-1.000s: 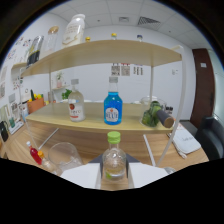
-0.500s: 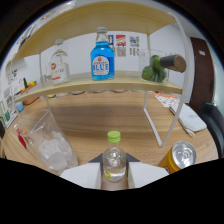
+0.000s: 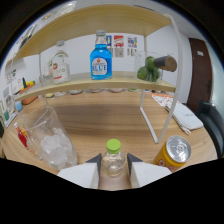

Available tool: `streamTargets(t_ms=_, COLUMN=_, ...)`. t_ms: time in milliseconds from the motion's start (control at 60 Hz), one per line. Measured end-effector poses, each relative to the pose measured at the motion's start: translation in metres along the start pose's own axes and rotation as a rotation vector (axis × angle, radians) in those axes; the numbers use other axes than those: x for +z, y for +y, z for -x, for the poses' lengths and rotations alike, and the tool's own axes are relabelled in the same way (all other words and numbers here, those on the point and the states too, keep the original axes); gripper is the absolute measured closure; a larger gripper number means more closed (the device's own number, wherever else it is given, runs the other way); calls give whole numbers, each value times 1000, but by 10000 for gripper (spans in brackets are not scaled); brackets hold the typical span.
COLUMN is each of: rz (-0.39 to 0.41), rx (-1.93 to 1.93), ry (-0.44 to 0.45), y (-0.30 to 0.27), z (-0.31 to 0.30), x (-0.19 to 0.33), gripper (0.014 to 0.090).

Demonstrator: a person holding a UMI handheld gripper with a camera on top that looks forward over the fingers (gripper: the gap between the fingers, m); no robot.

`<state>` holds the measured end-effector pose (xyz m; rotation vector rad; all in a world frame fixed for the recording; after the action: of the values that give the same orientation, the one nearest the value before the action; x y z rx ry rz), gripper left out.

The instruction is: Make me a cup of Vodka Sunrise.

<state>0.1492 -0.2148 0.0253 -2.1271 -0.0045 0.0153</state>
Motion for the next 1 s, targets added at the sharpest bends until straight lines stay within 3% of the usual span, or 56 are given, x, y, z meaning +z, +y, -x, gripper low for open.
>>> streamTargets(t_ms=50, rz=-3, rx=-3, ry=4, y=-3, z=0, x=-4, gripper=542)
streamTargets(t_ms=117, rz=-11, rx=-5, ry=17, y=-10, z=1, x=-14, gripper=372)
streamTargets(t_ms=233, rz=-39, rx=-5, ry=40, y=-34, z=3, x=-41, gripper=178)
streamTargets(t_ms=383, rz=-56, rx=-15, ry=93, y=-63, z=9, x=-89, gripper=188)
streamTargets(t_ms=633, rz=-11, rx=-28, ry=84, y=-65, z=57, x=-158, gripper=186)
streamTargets(t_ms=1000, rz=30, rx=-63, ry=65, y=-42, z=102, x=-182, gripper=185)
